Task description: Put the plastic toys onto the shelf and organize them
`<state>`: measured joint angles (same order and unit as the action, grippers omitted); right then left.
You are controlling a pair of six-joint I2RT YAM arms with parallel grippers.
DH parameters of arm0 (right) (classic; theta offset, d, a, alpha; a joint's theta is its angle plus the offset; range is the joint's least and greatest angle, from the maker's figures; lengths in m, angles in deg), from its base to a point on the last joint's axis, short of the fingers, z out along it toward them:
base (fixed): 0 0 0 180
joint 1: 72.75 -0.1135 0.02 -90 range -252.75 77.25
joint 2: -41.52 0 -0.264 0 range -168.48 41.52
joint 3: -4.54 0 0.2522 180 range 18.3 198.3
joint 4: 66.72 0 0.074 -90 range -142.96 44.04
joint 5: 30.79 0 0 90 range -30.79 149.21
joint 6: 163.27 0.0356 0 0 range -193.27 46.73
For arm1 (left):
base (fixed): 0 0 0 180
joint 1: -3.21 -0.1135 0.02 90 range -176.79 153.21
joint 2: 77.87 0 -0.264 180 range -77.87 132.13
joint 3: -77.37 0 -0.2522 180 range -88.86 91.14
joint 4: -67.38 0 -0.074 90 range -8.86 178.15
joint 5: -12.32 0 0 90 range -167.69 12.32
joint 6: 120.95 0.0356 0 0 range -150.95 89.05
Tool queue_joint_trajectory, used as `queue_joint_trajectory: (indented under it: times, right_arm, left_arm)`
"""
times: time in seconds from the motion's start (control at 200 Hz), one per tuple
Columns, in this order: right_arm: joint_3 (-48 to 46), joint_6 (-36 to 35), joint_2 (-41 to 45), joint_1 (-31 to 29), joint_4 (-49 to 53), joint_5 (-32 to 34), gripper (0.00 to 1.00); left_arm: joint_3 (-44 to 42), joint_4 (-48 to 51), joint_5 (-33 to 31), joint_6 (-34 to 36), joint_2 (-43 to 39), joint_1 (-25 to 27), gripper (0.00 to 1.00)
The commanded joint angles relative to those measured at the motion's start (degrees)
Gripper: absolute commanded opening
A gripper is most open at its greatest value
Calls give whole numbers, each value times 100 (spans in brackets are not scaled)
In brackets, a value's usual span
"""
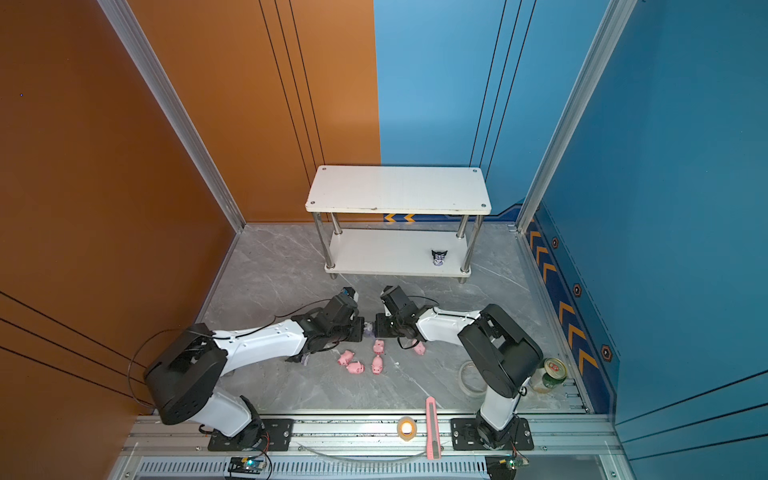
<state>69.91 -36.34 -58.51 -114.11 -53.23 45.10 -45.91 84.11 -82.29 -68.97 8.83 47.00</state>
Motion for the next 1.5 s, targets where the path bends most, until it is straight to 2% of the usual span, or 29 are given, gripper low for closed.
queue_joint_trajectory:
  times: [0.0, 0.21, 0.285, 0.385, 0.481, 0.631, 0.741, 0.946, 1.131, 1.347, 1.392, 1.437, 1.492]
  right_arm:
    - [426, -45, -134, -133, -96, -184, 0]
    - [1109, -99, -481, -623, 84, -259, 0]
    - [1191, -133, -470, -704, 157, -193, 0]
    - [1120, -157, -317, -659, 323, -68, 0]
    - [827, -151, 58, -522, 381, 110, 0]
    - [299, -55, 754, -70, 664, 293, 0]
    - [2, -130, 1189, 322, 921, 450, 0]
    - [-255, -221, 1555, 715, 1177, 488, 2]
    - [-255, -213, 1523, 744, 1133, 399, 2]
    - [-309, -223, 1569, 778, 1126, 374, 3]
    - [-325, -223, 1578, 789, 1119, 374, 3]
    - [-342, -225, 1592, 809, 1120, 367, 3]
    - [-345, -234, 1600, 828, 1135, 365, 3]
  left_arm:
    - [-329, 238, -407, -111, -492, -209, 2]
    - [-1047, 315, -513, -254, -1333, -551, 2]
    - [-1158, 268, -431, -227, -1555, -617, 6]
    - [-1023, 260, -347, -85, -1628, -622, 15]
    - [-843, -6, -78, 25, -1454, -550, 27]
    - [-444, -175, 230, 239, -833, -328, 37]
    - [-186, -227, 495, 261, -373, -258, 49]
    - [-49, -390, 486, 254, -47, -16, 61]
    - [129, -282, 347, 278, 373, -2, 70]
    - [365, -96, 107, 418, 738, -4, 73]
    - [391, -97, 115, 434, 800, -3, 67]
    - [414, -114, 146, 444, 859, -3, 53]
    - [450, -129, 188, 438, 908, -9, 50]
